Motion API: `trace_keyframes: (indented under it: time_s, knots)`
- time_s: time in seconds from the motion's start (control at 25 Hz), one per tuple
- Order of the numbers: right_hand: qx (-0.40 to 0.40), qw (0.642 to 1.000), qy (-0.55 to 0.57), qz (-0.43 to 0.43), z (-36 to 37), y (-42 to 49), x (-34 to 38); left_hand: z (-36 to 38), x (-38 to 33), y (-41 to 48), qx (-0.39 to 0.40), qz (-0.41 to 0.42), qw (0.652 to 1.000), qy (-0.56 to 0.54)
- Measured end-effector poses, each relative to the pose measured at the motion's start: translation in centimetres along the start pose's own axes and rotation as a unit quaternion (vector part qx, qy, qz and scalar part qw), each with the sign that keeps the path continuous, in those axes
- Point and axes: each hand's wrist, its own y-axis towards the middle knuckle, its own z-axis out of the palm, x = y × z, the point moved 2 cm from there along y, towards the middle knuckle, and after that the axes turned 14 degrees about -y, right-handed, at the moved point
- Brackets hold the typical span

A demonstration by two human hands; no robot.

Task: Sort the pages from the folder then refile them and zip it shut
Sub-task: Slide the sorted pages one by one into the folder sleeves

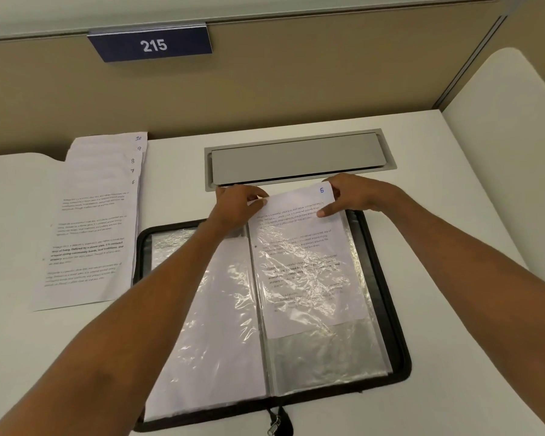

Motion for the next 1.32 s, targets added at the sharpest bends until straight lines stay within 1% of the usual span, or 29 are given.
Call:
trace_keyframes:
  time_s: [0.12,0.24,0.36,0.48,0.56,0.64,0.8,0.88,0.96,1.04,1.16,1.32]
  knots:
    - [-0.057,0.994,-0.090,0.000,0.2,0.2,-0.6,0.5,-0.2,-0.8,-0.005,0.035,0.999,-0.022]
    - [-0.069,0.994,-0.087,0.012,0.3,-0.2,-1.0,1.3,-0.7,-1.5,0.035,0.063,0.997,0.012]
    - [-0.066,0.992,-0.109,-0.017,0.7,-0.6,-1.1,1.6,-1.3,-1.9,0.082,0.070,0.993,0.047]
    - [-0.085,0.984,-0.152,-0.022,1.1,-0.8,-1.3,1.5,-2.1,-2.3,0.068,0.101,0.990,0.065]
    - [-0.097,0.981,-0.165,-0.022,1.2,-0.8,-1.5,1.6,-2.6,-2.6,0.053,0.146,0.983,0.094]
    - [-0.102,0.980,-0.165,-0.036,1.4,-1.2,-1.3,1.7,-2.8,-2.8,0.054,0.169,0.978,0.108]
    - [-0.108,0.980,-0.160,-0.049,1.7,-1.7,-0.9,2.2,-2.4,-3.1,0.092,0.149,0.976,0.125]
    - [-0.115,0.978,-0.167,-0.037,1.6,-1.8,-0.8,2.3,-2.3,-3.0,0.085,0.127,0.983,0.104]
    - [-0.106,0.982,-0.156,-0.032,1.8,-1.8,-0.8,2.3,-2.1,-2.7,0.079,0.096,0.989,0.077]
    - [-0.098,0.983,-0.152,-0.045,2.1,-1.9,-0.7,2.4,-2.2,-2.5,0.096,0.074,0.990,0.071]
    - [-0.113,0.977,-0.174,-0.045,2.4,-1.7,-1.0,2.6,-2.3,-2.4,0.134,0.072,0.984,0.089]
    - [-0.130,0.971,-0.200,-0.013,2.3,-1.8,-1.1,2.9,-2.3,-2.7,0.123,0.080,0.987,0.070]
